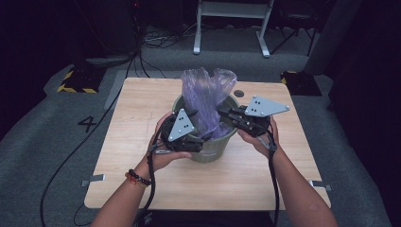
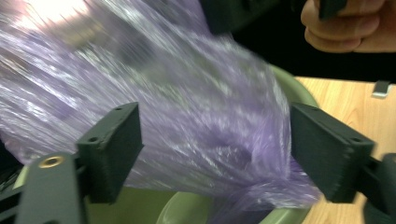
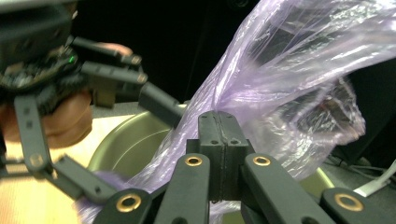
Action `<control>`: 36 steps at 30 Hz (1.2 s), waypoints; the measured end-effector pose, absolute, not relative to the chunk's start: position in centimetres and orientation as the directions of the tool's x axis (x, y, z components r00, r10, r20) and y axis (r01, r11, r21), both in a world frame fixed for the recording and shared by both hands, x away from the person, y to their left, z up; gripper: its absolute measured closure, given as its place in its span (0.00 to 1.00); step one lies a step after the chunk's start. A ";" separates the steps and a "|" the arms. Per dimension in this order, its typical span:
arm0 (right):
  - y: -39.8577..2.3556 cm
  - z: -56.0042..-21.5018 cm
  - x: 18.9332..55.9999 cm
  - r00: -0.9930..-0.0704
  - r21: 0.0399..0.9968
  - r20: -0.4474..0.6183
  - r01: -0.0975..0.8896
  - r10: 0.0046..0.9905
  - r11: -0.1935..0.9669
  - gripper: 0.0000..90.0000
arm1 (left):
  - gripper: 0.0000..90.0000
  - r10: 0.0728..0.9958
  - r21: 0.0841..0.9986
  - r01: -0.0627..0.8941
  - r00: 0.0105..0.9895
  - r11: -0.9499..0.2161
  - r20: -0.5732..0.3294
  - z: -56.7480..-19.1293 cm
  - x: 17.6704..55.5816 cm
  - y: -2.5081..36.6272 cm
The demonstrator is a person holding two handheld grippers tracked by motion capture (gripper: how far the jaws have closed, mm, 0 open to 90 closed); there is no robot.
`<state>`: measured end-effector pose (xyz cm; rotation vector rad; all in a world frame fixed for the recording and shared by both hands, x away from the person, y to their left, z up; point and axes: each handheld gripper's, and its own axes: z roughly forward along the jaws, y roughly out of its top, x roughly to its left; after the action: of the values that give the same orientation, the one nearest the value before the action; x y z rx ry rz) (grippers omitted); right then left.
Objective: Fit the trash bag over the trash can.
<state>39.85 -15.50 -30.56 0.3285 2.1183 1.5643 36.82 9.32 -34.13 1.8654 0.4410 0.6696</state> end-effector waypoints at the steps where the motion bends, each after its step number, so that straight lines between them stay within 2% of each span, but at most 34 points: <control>1: -15.5 -30.6 39.7 -0.853 0.941 -0.249 -0.100 0.459 0.323 1.00 | 0.20 0.586 0.931 -0.005 0.775 -0.366 0.235 -33.9 36.9 9.5; 10: -15.6 -30.7 38.6 -0.860 0.927 -0.294 -0.149 0.417 0.345 1.00 | 0.20 0.628 0.962 0.017 0.761 -0.272 0.164 -31.0 37.5 11.5; 13: -15.6 -30.9 38.0 -0.870 0.918 -0.309 -0.168 0.384 0.358 1.00 | 0.21 0.612 0.960 0.030 0.776 -0.278 0.153 -30.8 37.6 11.7; 14: -15.6 -31.1 37.7 -0.879 0.915 -0.312 -0.176 0.360 0.362 1.00 | 0.26 0.604 0.954 0.042 0.782 -0.297 0.154 -30.8 37.7 11.6; 15: -15.6 -31.1 37.7 -0.879 0.915 -0.312 -0.176 0.360 0.362 1.00 | 0.26 0.591 0.948 0.052 0.792 -0.313 0.152 -30.9 37.7 11.4; 16: -15.6 -31.1 37.5 -0.883 0.914 -0.312 -0.178 0.351 0.365 1.00 | 0.35 0.570 0.944 0.050 0.807 -0.326 0.154 -31.1 37.6 11.2; 17: -15.6 -31.4 37.2 -0.897 0.918 -0.299 -0.177 0.326 0.354 1.00 | 0.51 0.551 0.938 0.037 0.817 -0.344 0.170 -31.3 37.4 10.9; 19: -15.6 -31.7 36.8 -0.901 0.916 -0.303 -0.186 0.311 0.356 1.00 | 0.66 0.502 0.931 0.010 0.844 -0.366 0.189 -31.7 37.2 10.6; 20: -15.6 -31.7 36.8 -0.901 0.916 -0.303 -0.186 0.311 0.356 1.00 | 0.66 0.491 0.929 0.001 0.849 -0.369 0.194 -31.8 37.1 10.5; 21: -15.7 -32.0 36.4 -0.903 0.915 -0.306 -0.191 0.302 0.355 1.00 | 0.78 0.486 0.926 -0.005 0.850 -0.377 0.202 -31.8 37.0 10.4; 22: -15.7 -32.0 36.4 -0.903 0.915 -0.306 -0.191 0.302 0.355 1.00 | 0.78 0.474 0.926 -0.014 0.856 -0.376 0.205 -31.9 36.9 10.3; 23: -15.9 -32.3 36.0 -0.903 0.915 -0.307 -0.192 0.301 0.356 1.00 | 0.87 0.466 0.927 -0.021 0.860 -0.374 0.207 -31.9 36.8 10.3; 24: -15.9 -32.3 36.0 -0.903 0.915 -0.307 -0.192 0.301 0.356 1.00 | 0.87 0.468 0.927 -0.028 0.858 -0.373 0.214 -31.8 36.7 10.4; 25: -16.0 -32.4 35.8 -0.902 0.913 -0.311 -0.197 0.299 0.356 1.00 | 0.86 0.477 0.932 -0.030 0.853 -0.362 0.213 -31.7 36.5 10.5; 26: -16.3 -32.7 35.5 -0.906 0.914 -0.305 -0.192 0.294 0.358 1.00 | 0.68 0.489 0.940 -0.028 0.848 -0.341 0.202 -31.6 36.4 10.7; 27: -16.3 -32.7 35.5 -0.906 0.914 -0.305 -0.192 0.294 0.358 1.00 | 0.68 0.495 0.946 -0.012 0.850 -0.323 0.180 -31.6 36.3 10.9; 28: -16.5 -33.0 35.4 -0.914 0.920 -0.281 -0.171 0.291 0.352 1.00 | 0.46 0.530 0.952 0.027 0.835 -0.304 0.145 -31.6 35.9 11.0; 29: -16.4 -33.3 35.4 -0.917 0.921 -0.274 -0.163 0.290 0.355 1.00 | 0.38 0.530 0.952 0.027 0.835 -0.304 0.145 -31.6 35.9 11.0; 30: -16.4 -33.3 35.4 -0.917 0.921 -0.274 -0.163 0.290 0.355 1.00 | 0.38 0.538 0.956 0.042 0.833 -0.292 0.128 -31.6 35.7 11.1; 33: -15.7 -34.0 35.0 -0.905 0.899 -0.311 -0.182 0.289 0.399 1.00 | 0.20 0.575 0.967 0.068 0.814 -0.244 0.088 -31.5 34.8 11.1; 36: -15.2 -34.4 34.6 -0.892 0.884 -0.340 -0.197 0.296 0.424 1.00 | 0.18 0.589 0.979 0.066 0.806 -0.193 0.062 -30.8 33.7 11.4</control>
<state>34.56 -15.22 -34.45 0.0841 2.2338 1.4742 33.70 11.41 -30.76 1.7198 0.5131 0.5097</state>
